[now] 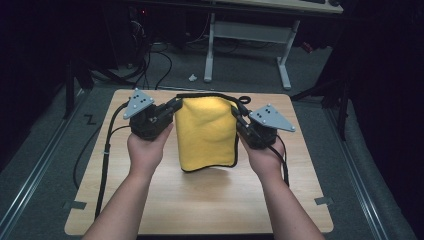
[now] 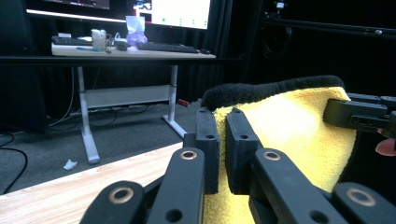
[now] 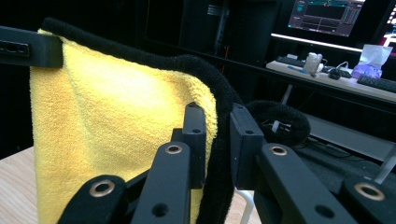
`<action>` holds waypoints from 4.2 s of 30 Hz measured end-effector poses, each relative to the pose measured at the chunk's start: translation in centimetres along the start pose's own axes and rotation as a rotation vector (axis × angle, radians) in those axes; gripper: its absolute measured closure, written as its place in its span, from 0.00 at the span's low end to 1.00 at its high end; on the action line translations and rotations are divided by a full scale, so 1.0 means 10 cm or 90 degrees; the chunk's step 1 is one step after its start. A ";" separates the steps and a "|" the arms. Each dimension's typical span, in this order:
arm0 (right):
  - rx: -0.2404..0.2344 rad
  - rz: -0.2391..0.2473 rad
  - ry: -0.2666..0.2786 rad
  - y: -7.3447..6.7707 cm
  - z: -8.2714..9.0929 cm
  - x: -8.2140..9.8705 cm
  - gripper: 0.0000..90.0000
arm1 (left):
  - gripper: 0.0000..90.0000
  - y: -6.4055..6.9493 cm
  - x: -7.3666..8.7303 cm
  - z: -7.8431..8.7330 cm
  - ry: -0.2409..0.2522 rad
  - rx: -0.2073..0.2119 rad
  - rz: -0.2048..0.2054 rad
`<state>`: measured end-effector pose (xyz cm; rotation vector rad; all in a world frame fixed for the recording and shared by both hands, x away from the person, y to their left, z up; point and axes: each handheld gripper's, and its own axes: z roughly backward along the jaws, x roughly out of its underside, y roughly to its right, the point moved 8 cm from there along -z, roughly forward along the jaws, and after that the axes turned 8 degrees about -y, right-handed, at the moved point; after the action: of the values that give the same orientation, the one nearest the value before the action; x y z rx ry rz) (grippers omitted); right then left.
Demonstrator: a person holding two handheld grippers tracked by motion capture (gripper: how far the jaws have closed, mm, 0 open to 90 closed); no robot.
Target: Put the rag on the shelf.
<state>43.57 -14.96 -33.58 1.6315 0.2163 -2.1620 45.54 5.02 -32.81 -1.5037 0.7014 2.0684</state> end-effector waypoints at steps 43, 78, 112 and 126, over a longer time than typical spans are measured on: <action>0.009 -0.010 -0.061 0.73 -1.00 -0.01 0.89 | 0.94 -0.66 -0.10 -1.17 -0.100 -0.071 -0.034; -0.045 -0.001 -0.156 0.71 -1.20 0.76 0.89 | 0.95 -0.77 0.82 -1.35 -0.220 -0.008 0.032; -0.081 -0.074 -0.185 0.70 -1.31 1.06 0.88 | 0.95 -0.76 1.25 -1.36 -0.246 0.021 0.075; -0.105 -0.112 -0.210 0.69 -1.37 1.32 0.85 | 0.95 -0.74 1.42 -1.36 -0.269 0.018 0.069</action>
<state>55.60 -19.23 -49.31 1.1837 0.4387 -2.4327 56.00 2.87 -50.86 -0.9803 0.6507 2.3417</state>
